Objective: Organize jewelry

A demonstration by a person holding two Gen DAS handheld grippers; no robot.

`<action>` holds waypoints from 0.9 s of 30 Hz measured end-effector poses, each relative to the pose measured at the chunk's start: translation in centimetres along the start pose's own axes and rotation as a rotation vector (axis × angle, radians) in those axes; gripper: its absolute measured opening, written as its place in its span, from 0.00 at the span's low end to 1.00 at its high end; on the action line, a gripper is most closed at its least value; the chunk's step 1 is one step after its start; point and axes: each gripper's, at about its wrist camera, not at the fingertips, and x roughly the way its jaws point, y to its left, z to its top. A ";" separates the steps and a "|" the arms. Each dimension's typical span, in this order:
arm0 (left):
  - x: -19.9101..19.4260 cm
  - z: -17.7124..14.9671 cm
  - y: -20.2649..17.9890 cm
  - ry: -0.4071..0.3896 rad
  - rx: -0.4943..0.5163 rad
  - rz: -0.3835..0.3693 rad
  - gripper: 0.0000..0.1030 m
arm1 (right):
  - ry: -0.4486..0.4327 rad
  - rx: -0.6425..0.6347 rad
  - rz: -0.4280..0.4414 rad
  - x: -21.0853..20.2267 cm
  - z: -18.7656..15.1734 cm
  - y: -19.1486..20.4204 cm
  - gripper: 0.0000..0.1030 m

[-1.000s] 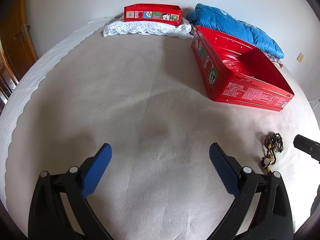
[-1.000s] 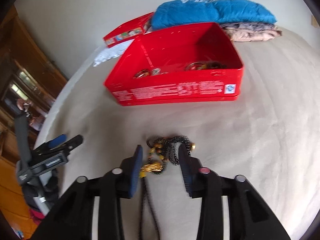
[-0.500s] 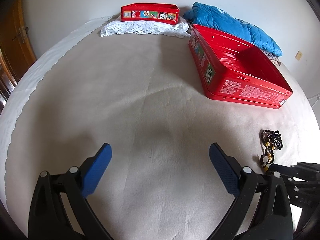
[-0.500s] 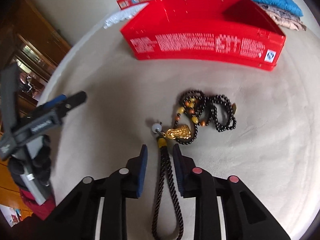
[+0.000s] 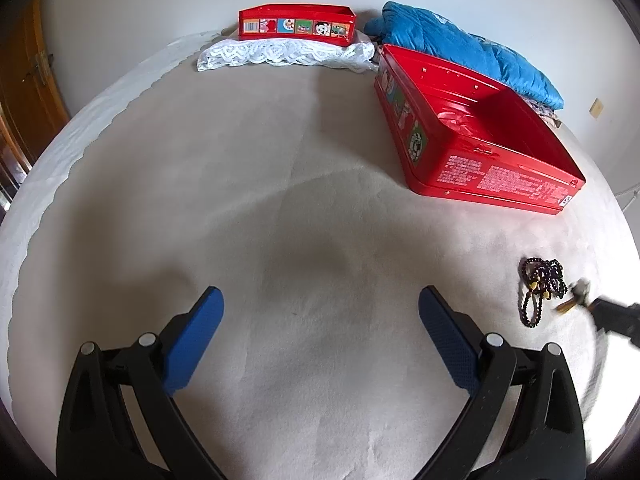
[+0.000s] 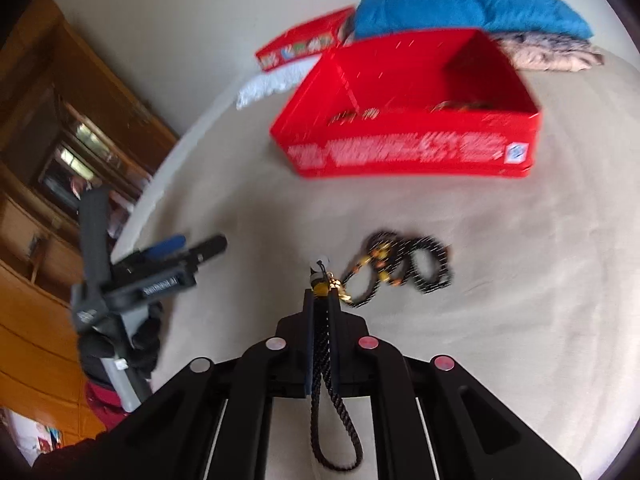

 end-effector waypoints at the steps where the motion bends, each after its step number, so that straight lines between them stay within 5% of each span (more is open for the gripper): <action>1: 0.0 0.0 -0.2 -0.006 0.003 0.000 0.94 | -0.010 0.008 -0.002 -0.4 0.1 0.0 0.05; 11: 0.2 0.4 -7.3 0.068 0.095 -0.161 0.94 | -0.070 0.114 -0.104 -2.3 0.8 -5.3 0.05; 20: 2.0 1.0 -15.5 0.094 0.227 -0.168 0.93 | -0.047 0.186 -0.113 -1.9 0.5 -10.1 0.05; 27: 4.3 0.7 -17.9 0.181 0.222 -0.210 0.93 | -0.033 0.175 -0.103 -1.6 0.3 -9.9 0.05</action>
